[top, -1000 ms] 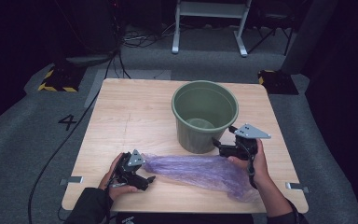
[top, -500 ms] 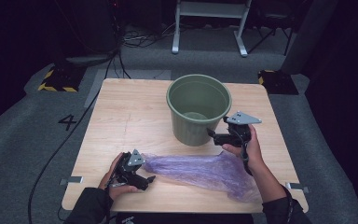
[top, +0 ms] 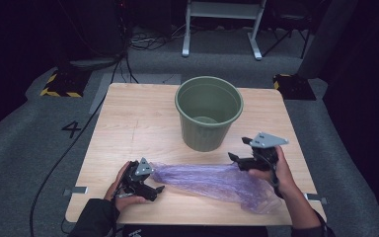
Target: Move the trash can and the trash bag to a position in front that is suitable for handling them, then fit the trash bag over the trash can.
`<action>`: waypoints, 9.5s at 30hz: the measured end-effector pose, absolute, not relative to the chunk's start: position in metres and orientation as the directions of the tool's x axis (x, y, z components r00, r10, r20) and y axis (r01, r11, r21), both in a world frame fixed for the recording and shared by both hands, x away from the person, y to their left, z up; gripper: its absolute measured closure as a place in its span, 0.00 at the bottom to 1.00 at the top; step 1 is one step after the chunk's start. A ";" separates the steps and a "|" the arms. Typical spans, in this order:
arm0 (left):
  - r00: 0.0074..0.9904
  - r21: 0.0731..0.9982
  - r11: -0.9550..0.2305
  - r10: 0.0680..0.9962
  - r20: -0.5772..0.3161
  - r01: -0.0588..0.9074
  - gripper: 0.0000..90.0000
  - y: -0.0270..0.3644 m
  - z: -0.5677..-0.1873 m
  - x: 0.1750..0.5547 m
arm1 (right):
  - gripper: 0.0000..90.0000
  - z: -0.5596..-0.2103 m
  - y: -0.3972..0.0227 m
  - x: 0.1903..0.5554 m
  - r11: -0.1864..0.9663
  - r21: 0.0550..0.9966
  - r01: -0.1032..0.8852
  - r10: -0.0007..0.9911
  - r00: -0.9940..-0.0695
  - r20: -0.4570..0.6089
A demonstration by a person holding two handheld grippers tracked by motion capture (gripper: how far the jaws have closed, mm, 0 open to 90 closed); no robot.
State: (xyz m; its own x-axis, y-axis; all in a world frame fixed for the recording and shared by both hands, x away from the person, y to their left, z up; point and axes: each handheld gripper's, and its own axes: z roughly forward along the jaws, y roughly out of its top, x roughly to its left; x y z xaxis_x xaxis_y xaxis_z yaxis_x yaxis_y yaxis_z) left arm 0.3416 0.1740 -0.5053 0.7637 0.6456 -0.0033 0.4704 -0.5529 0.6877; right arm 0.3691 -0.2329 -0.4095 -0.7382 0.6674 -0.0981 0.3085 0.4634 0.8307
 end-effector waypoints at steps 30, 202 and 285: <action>0.763 0.689 -0.551 0.646 -0.006 0.471 0.01 0.173 -0.505 0.343 | 0.42 -0.495 -0.318 0.344 0.503 0.754 0.422 0.740 -0.661 -0.123; 0.783 0.688 -0.565 0.622 -0.007 0.455 0.01 0.155 -0.505 0.358 | 1.00 -0.454 -0.308 0.406 0.322 0.874 0.363 0.789 -0.613 -0.036; 0.832 0.703 -0.592 0.555 0.001 0.394 0.17 0.154 -0.488 0.350 | 1.00 -0.320 -0.300 0.417 0.202 0.969 0.140 0.835 -0.542 -0.096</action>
State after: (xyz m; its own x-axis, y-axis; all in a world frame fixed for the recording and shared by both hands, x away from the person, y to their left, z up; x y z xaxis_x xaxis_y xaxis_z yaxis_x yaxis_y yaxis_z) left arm 0.3500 0.1540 -0.4878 0.8317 0.5552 0.0011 0.3944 -0.5924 0.7025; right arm 0.4172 -0.2996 -0.3205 -0.5415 0.8352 -0.0958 0.1397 0.2018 0.9694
